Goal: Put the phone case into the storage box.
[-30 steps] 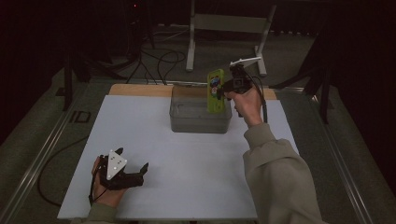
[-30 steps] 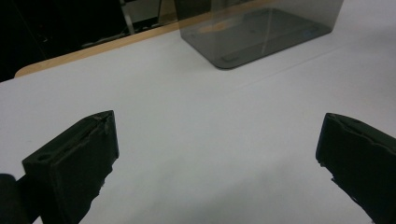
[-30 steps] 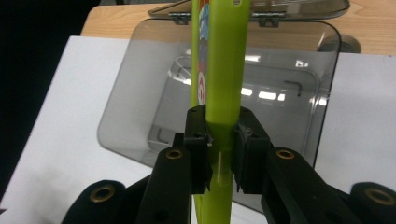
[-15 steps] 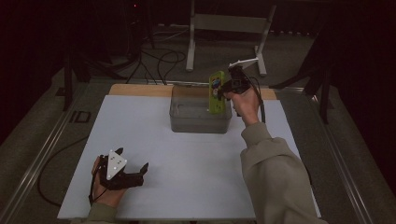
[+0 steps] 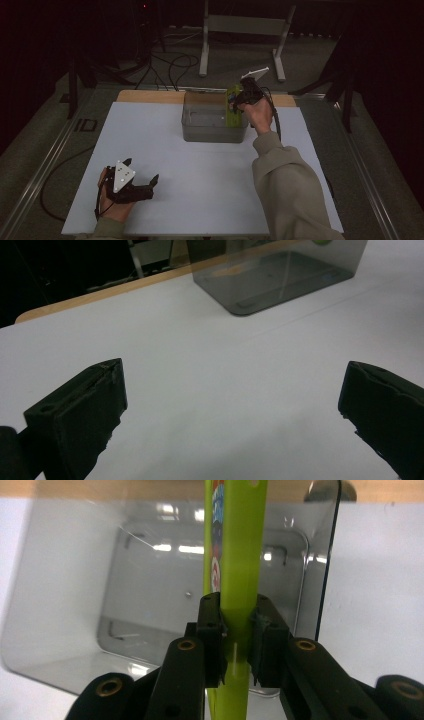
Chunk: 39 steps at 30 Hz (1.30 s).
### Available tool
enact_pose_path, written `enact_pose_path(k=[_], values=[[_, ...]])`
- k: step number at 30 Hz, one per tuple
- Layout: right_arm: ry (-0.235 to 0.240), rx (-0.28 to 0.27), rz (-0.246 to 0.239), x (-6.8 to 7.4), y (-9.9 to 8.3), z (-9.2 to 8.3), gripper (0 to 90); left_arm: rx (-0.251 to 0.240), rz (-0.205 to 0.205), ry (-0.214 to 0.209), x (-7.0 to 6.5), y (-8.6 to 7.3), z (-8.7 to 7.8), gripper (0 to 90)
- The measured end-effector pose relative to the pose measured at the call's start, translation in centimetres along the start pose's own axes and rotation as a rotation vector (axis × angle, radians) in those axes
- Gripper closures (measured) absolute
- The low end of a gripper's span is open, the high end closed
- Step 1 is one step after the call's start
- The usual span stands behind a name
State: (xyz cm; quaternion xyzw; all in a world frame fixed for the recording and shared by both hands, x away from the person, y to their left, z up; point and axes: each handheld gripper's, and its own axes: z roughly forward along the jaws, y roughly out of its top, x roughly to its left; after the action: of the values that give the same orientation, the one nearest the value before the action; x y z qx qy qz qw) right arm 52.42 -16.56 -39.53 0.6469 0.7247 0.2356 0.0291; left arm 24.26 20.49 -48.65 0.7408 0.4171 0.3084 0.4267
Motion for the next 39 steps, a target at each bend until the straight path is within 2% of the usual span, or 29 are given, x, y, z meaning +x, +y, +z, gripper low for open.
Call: enact_pose_path(k=[11,14,18,21,26,29,32,35,37,39], values=[[-0.075,0.102,-0.002,0.2,-0.3,2.5,77.6,-0.001,-0.001,0.001,0.0,0.0,0.0,0.0],[-0.115,0.122,-0.004,0.2,-0.4,3.0,77.6,-0.001,-0.001,0.001,0.0,0.0,-0.1,0.0],[-0.127,0.128,0.018,0.0,-0.5,3.6,77.5,0.001,0.001,0.0,0.0,0.0,0.0,0.0],[-0.12,0.109,0.044,-0.3,-0.6,3.9,77.2,0.001,0.001,-0.001,0.0,0.0,0.0,0.0],[-0.127,0.099,0.048,-0.4,-0.8,4.0,76.2,0.003,0.004,-0.002,-0.1,0.0,0.0,0.0],[-0.139,0.093,0.037,-0.5,-0.9,4.4,75.1,0.003,0.005,-0.002,-0.1,0.0,0.0,0.0],[-0.155,0.078,0.021,0.0,-1.0,4.5,67.2,0.004,0.005,-0.002,0.0,0.0,0.0,0.0],[-0.199,0.066,-0.016,0.6,-1.1,4.4,63.8,0.003,0.004,-0.002,0.0,0.0,0.0,0.0],[-0.246,0.051,-0.059,0.9,-1.3,4.2,63.0,0.003,0.006,-0.002,0.0,0.0,-0.1,0.0],[-0.246,0.038,-0.079,1.2,-1.4,3.7,61.6,0.003,0.004,-0.002,0.0,0.0,-0.1,0.0]])
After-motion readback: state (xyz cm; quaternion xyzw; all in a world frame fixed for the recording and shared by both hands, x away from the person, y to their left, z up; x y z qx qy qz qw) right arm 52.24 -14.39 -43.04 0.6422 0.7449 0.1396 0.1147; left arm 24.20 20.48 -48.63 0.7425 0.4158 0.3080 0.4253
